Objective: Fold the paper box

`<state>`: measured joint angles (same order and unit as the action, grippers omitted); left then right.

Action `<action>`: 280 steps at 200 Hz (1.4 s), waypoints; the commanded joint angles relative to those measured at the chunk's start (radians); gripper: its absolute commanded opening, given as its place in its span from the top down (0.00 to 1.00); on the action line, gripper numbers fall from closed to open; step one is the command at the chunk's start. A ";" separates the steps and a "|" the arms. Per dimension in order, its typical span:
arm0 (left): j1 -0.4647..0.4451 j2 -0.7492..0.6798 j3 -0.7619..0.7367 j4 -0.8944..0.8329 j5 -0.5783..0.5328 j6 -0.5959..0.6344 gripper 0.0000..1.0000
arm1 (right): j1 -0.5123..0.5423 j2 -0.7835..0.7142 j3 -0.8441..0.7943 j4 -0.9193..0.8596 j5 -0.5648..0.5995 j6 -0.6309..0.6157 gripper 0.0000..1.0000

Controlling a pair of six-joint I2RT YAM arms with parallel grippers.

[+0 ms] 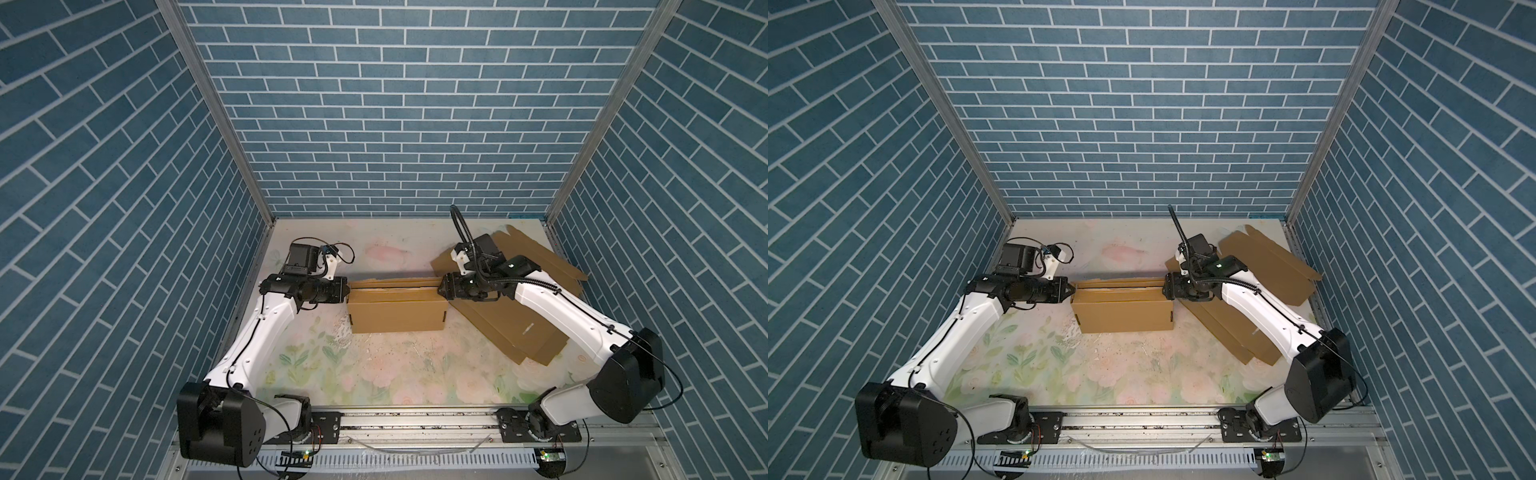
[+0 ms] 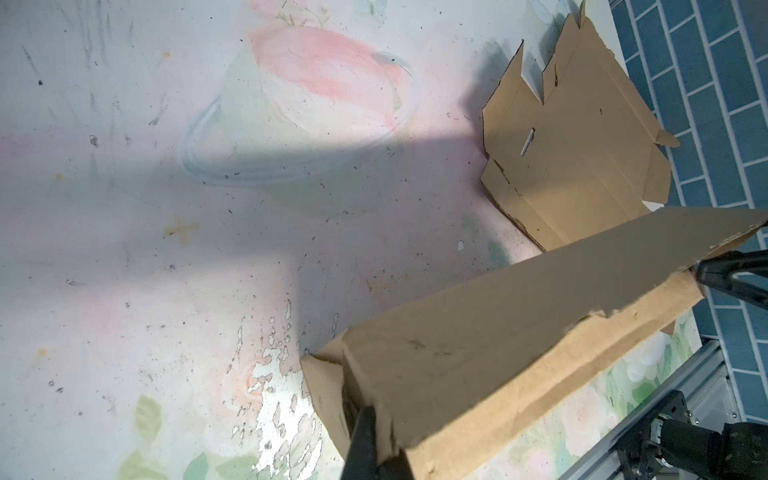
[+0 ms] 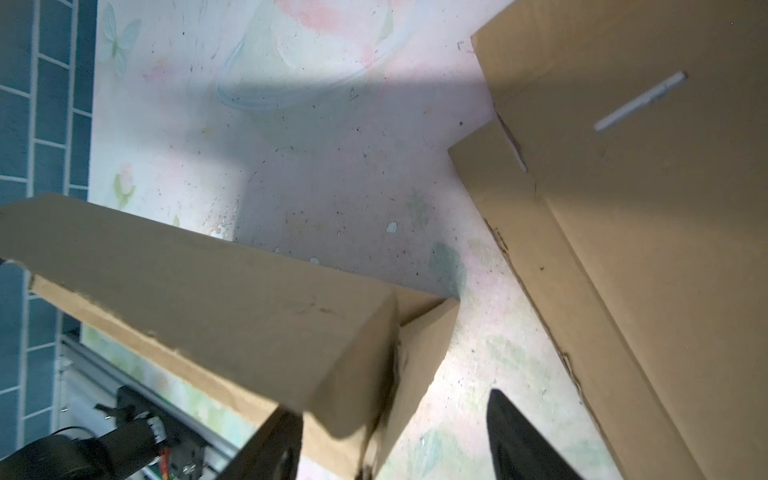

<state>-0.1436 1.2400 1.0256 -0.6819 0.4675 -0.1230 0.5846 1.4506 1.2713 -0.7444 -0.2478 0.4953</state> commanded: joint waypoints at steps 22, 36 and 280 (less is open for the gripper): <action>-0.026 0.018 -0.055 -0.119 -0.057 0.011 0.96 | -0.079 -0.066 0.052 0.013 -0.249 0.126 0.27; -0.041 0.013 -0.055 -0.119 -0.074 0.022 0.96 | -0.095 -0.055 0.053 0.033 -0.253 0.209 0.28; -0.109 -0.036 -0.088 -0.128 -0.164 0.046 0.95 | -0.089 0.016 -0.142 0.216 -0.287 0.479 0.36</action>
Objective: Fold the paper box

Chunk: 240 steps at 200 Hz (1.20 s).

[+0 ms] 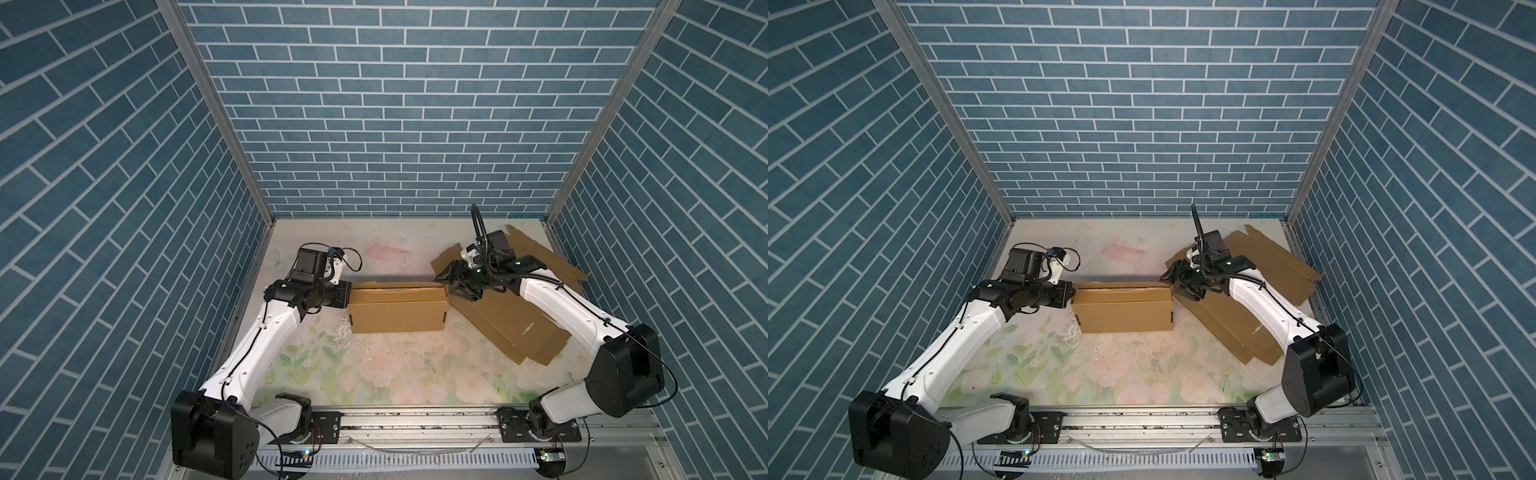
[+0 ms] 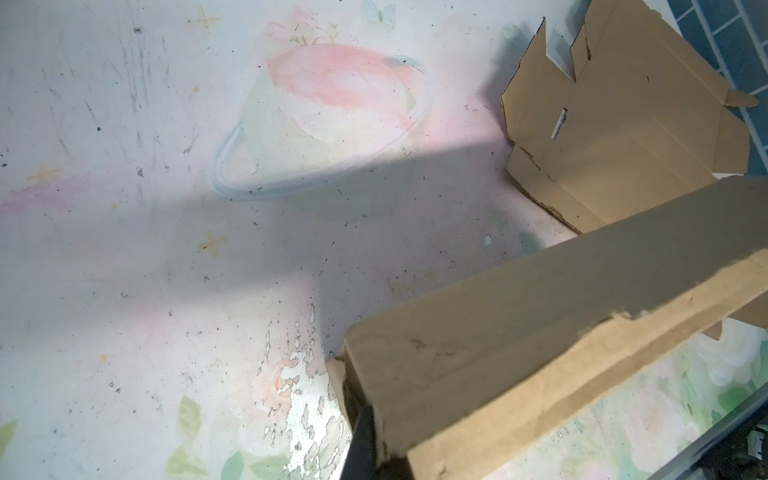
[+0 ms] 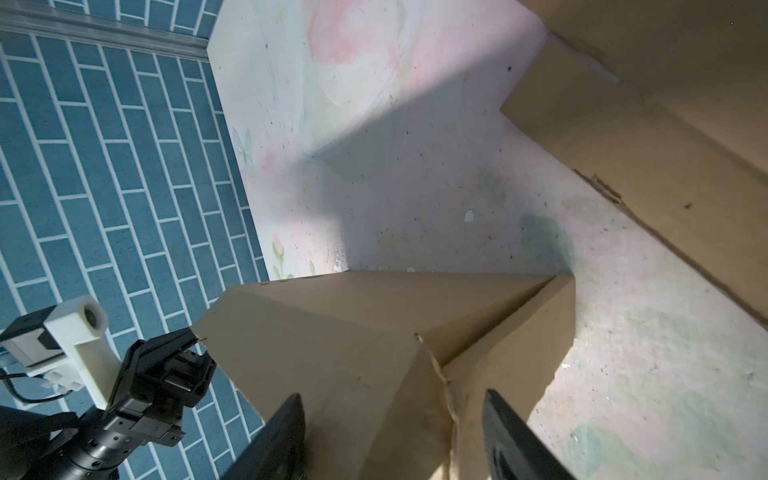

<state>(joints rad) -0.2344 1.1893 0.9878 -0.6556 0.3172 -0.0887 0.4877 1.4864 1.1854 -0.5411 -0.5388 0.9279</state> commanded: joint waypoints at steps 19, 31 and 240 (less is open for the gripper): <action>-0.022 0.009 -0.057 -0.150 -0.015 0.009 0.94 | 0.015 -0.040 -0.093 0.048 0.030 0.070 0.41; -0.026 0.009 -0.058 -0.151 -0.016 0.009 0.93 | 0.022 -0.043 -0.111 0.071 0.041 0.081 0.43; -0.037 0.008 -0.066 -0.153 -0.003 0.007 0.93 | 0.005 -0.088 -0.034 0.036 -0.168 0.017 0.31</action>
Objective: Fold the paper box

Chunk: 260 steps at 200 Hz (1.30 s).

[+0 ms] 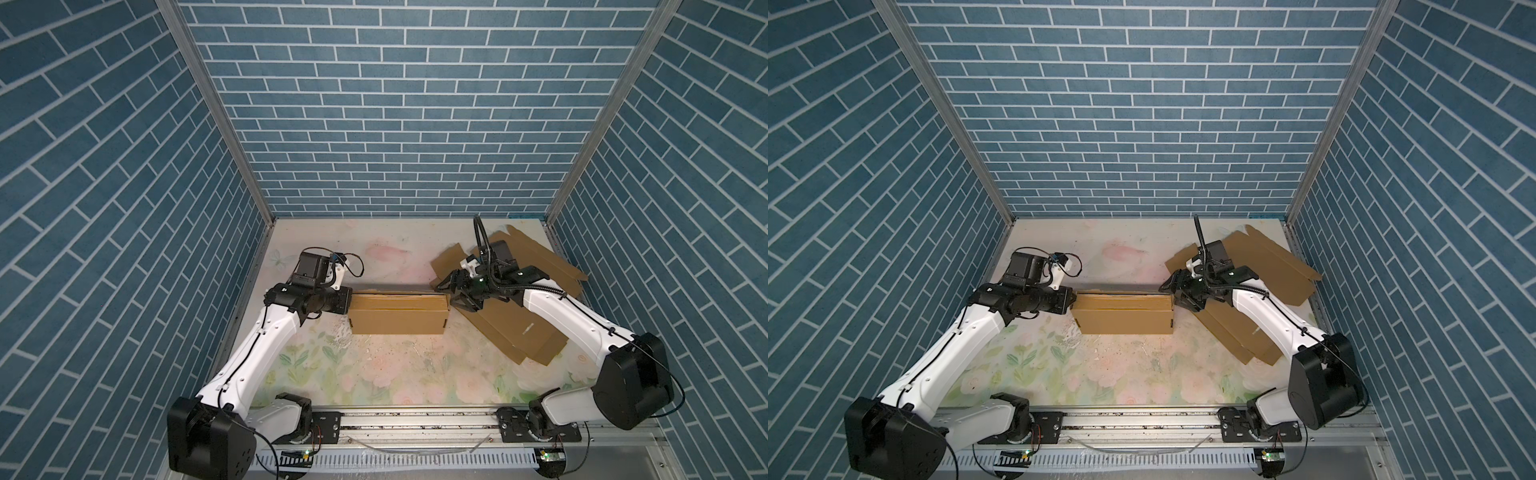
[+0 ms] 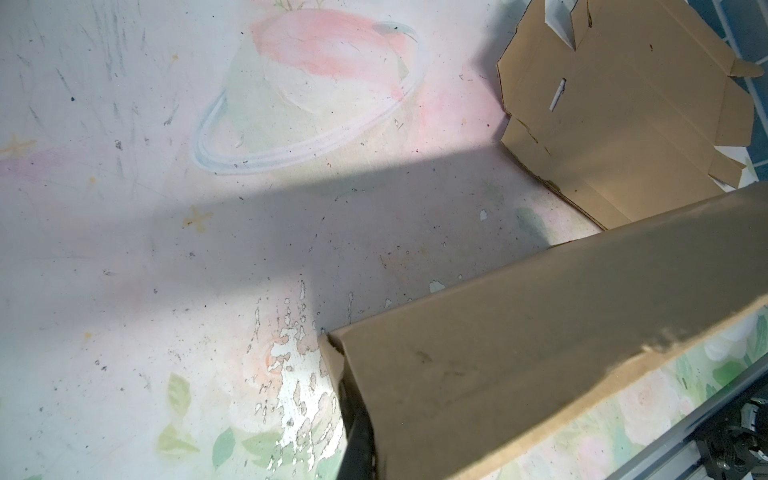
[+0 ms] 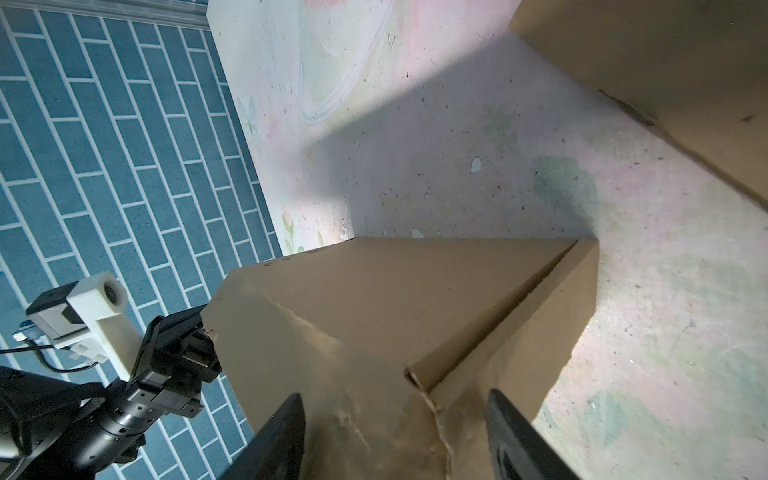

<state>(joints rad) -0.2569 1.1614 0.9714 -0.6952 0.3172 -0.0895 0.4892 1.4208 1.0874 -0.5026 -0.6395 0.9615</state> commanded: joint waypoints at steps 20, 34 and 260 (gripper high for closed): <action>-0.016 0.036 -0.048 -0.115 -0.005 0.009 0.93 | 0.005 -0.014 0.070 -0.009 -0.082 -0.024 0.31; -0.017 0.035 -0.048 -0.115 -0.006 0.005 0.93 | 0.005 -0.011 0.057 -0.014 -0.082 -0.033 0.32; -0.060 0.022 -0.066 -0.104 -0.039 -0.023 0.92 | -0.034 -0.058 0.005 -0.142 -0.072 -0.088 0.71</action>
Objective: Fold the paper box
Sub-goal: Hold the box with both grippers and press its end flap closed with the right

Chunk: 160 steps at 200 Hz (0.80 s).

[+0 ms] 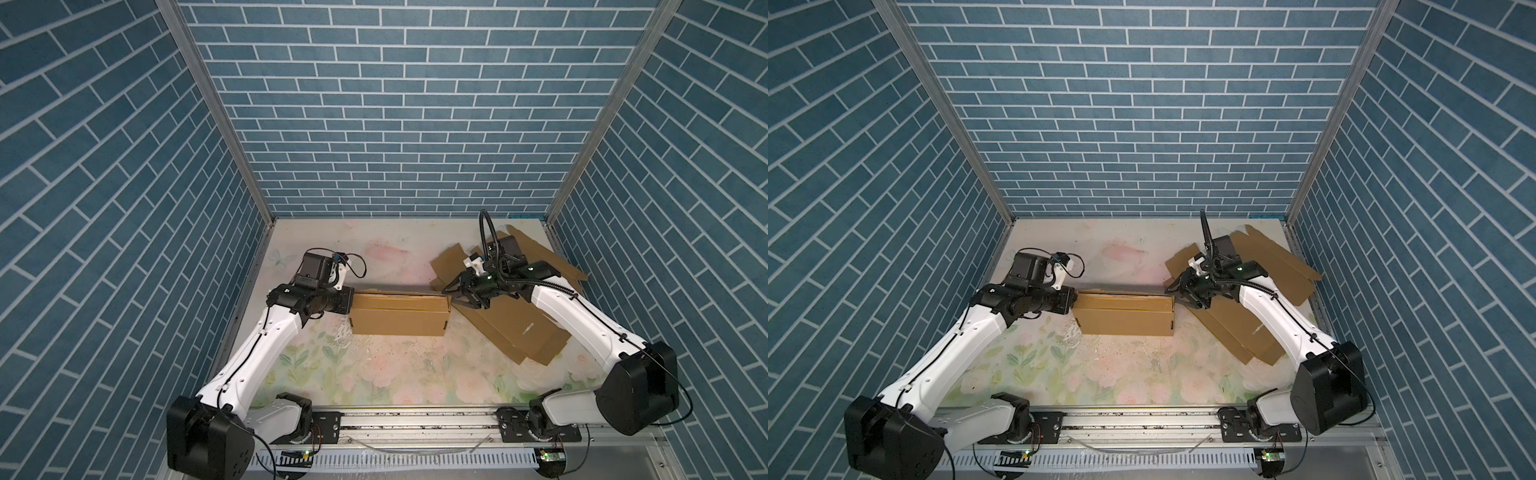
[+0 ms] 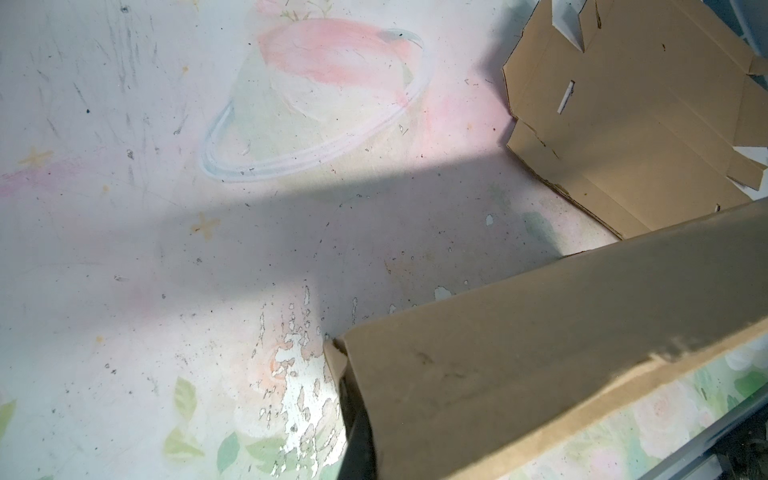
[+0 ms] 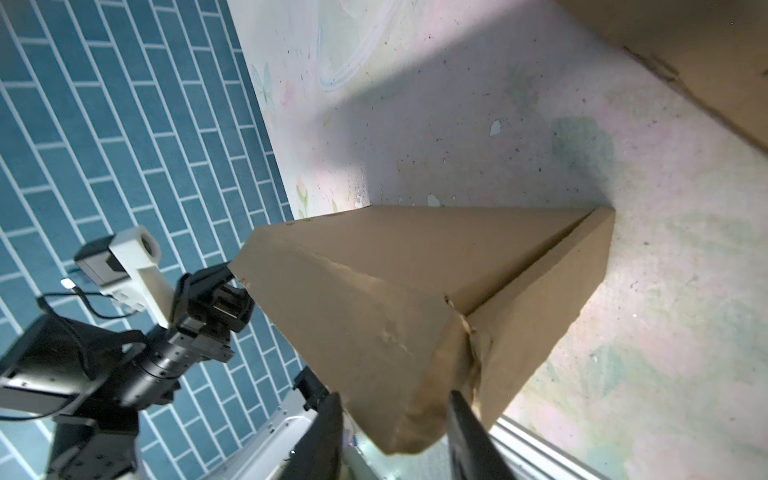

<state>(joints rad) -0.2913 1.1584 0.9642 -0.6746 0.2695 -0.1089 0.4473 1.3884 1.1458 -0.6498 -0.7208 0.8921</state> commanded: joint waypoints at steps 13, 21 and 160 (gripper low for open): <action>-0.033 0.021 -0.058 -0.125 0.006 -0.009 0.90 | 0.013 -0.025 -0.073 0.028 0.027 -0.016 0.74; -0.040 0.020 -0.056 -0.129 0.005 -0.014 0.89 | 0.017 -0.021 -0.081 0.038 0.035 -0.015 0.74; -0.060 -0.080 0.055 -0.221 0.057 -0.026 0.55 | 0.029 -0.006 -0.115 0.082 0.098 -0.012 0.80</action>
<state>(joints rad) -0.3447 1.1004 0.9833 -0.7956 0.2825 -0.1383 0.4667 1.3800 1.0756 -0.5556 -0.6617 0.8894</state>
